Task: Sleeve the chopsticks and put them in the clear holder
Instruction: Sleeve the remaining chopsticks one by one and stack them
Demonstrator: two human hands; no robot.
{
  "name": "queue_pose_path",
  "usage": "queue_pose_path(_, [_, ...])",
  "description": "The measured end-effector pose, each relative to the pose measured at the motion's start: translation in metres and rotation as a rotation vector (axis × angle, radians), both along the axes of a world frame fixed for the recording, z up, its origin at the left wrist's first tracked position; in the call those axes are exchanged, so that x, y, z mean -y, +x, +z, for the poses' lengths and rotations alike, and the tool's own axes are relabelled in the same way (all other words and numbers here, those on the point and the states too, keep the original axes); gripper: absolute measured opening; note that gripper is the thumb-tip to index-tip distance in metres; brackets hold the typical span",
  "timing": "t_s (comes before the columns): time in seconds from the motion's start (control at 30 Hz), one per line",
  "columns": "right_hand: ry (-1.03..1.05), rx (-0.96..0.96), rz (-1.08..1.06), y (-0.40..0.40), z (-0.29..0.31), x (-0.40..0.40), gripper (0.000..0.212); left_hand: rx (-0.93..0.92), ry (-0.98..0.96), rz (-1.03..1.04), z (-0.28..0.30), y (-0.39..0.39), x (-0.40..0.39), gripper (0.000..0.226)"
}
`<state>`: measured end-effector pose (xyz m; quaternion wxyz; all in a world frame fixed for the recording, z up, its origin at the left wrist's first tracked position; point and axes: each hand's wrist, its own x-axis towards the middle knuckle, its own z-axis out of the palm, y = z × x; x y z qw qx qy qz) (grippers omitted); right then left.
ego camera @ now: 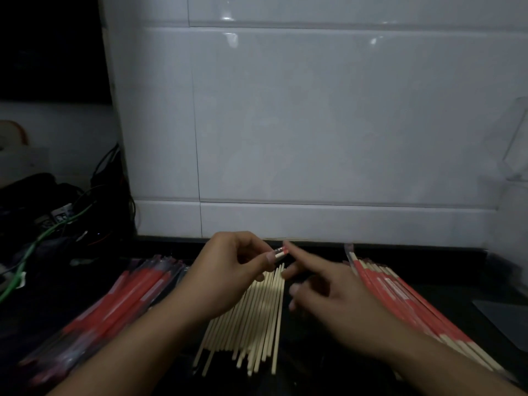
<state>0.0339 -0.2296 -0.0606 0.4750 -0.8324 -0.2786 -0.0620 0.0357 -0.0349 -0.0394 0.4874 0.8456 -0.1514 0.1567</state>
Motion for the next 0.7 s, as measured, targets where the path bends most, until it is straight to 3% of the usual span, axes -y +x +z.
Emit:
queue_pose_path(0.1, [-0.032, -0.120, 0.098, -0.004, -0.004, -0.005, 0.078, -0.010, -0.007, 0.001, -0.001, 0.000, 0.001, 0.007])
queue_pose_path(0.17, [-0.024, -0.106, 0.035, -0.002, -0.004, -0.004, 0.080, -0.010, -0.026, 0.021, -0.001, 0.001, 0.000, 0.007])
queue_pose_path(0.27, [-0.222, 0.158, -0.032, -0.001, 0.006, 0.008, 0.046, -0.016, -0.077, 0.051, 0.001, 0.003, -0.002, 0.008])
queue_pose_path(0.37, [-0.400, 0.117, 0.207, -0.011, 0.018, 0.010, 0.014, -0.044, -0.121, 0.053, 0.003, 0.004, -0.005, 0.009])
queue_pose_path(0.5, [-0.484, 0.044, 0.440, -0.019, 0.016, -0.005, 0.013, -0.075, -0.149, 0.042, 0.002, 0.004, -0.008, 0.009])
queue_pose_path(0.7, [-0.466, 0.104, 0.448, -0.014, 0.002, -0.012, 0.014, -0.078, -0.129, 0.041, 0.003, 0.005, -0.008, 0.008])
